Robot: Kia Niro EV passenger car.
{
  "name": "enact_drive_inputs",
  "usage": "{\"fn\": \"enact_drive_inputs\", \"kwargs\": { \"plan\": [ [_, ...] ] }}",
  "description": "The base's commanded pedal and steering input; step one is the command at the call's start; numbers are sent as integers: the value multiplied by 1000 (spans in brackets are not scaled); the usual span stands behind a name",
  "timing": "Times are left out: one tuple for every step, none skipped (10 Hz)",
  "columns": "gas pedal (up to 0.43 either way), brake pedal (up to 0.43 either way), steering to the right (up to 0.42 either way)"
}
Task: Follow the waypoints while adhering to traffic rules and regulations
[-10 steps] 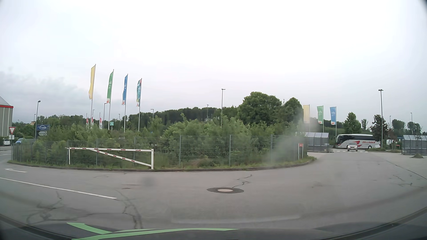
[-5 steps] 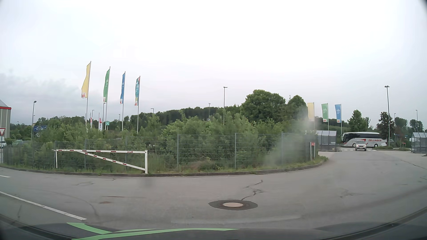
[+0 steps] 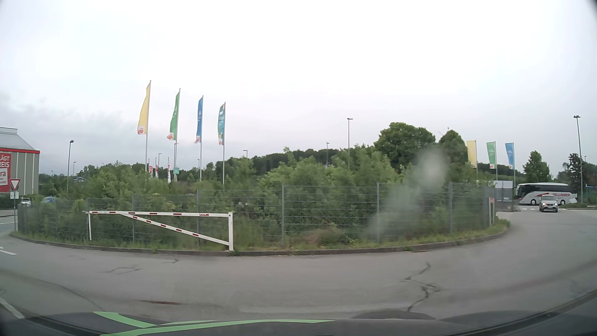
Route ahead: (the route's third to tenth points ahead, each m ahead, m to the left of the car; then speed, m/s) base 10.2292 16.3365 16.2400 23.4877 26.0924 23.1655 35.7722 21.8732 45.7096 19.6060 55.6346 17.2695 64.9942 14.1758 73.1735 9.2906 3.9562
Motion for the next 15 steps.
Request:
{"fn": "enact_drive_inputs", "kwargs": {
  "plan": [
    [20, 0, -385],
    [20, 0, -406],
    [20, 0, -432],
    [28, 0, -449],
    [28, 0, -462],
    [28, 0, -471],
    [28, 0, -479],
    [28, 0, -486],
    [28, 0, -492],
    [28, 0, -493],
    [28, 0, -493],
    [28, 0, -491],
    [28, 0, -484],
    [28, 0, -473],
    [28, 0, -455]
  ]
}}
